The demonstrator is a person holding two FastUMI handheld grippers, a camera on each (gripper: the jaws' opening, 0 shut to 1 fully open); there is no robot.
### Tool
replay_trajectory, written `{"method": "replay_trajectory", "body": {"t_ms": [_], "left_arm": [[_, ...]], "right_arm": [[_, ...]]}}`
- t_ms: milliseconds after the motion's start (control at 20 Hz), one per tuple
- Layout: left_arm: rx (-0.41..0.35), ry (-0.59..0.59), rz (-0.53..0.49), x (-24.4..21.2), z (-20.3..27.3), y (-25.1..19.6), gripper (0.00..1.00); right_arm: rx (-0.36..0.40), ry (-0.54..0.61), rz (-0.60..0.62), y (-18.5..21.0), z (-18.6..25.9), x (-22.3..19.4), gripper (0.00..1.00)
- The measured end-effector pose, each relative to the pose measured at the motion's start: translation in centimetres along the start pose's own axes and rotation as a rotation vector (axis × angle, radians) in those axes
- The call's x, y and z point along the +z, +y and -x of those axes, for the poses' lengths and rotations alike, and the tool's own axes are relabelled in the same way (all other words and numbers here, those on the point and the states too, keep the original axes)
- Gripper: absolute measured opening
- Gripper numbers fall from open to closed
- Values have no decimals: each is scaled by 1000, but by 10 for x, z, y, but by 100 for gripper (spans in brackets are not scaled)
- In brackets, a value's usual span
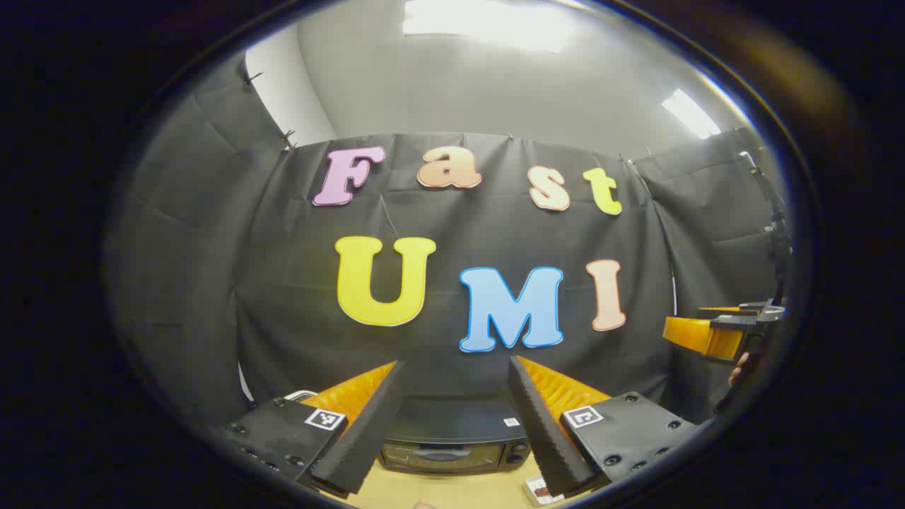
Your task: Open the electric oven with the left hand, put the food in, and close the electric oven.
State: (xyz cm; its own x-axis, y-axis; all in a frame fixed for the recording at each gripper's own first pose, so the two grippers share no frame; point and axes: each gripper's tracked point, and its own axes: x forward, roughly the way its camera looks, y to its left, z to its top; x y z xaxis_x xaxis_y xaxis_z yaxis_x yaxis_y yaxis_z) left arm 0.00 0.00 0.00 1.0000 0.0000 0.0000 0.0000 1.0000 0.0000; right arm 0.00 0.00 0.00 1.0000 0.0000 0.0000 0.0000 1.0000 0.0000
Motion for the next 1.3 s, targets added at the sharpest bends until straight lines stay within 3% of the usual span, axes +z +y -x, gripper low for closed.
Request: {"method": "replay_trajectory", "body": {"t_ms": [350, 700, 1000, 1300], "left_arm": [[-30, 7, 31, -2, -8, 13, 96], [33, 31, 30, -6, -14, 20, 97], [18, 101, 5, -39, -33, 12, 97], [-2, 208, 10, -105, -68, 10, 98]], "right_arm": [[-37, 11, 25, 1, 1, -2, 98], [6, 0, 8, 0, -13, -3, 98], [26, 39, 3, -4, -25, -19, 98], [11, 82, 5, -10, -39, -35, 98]]}}
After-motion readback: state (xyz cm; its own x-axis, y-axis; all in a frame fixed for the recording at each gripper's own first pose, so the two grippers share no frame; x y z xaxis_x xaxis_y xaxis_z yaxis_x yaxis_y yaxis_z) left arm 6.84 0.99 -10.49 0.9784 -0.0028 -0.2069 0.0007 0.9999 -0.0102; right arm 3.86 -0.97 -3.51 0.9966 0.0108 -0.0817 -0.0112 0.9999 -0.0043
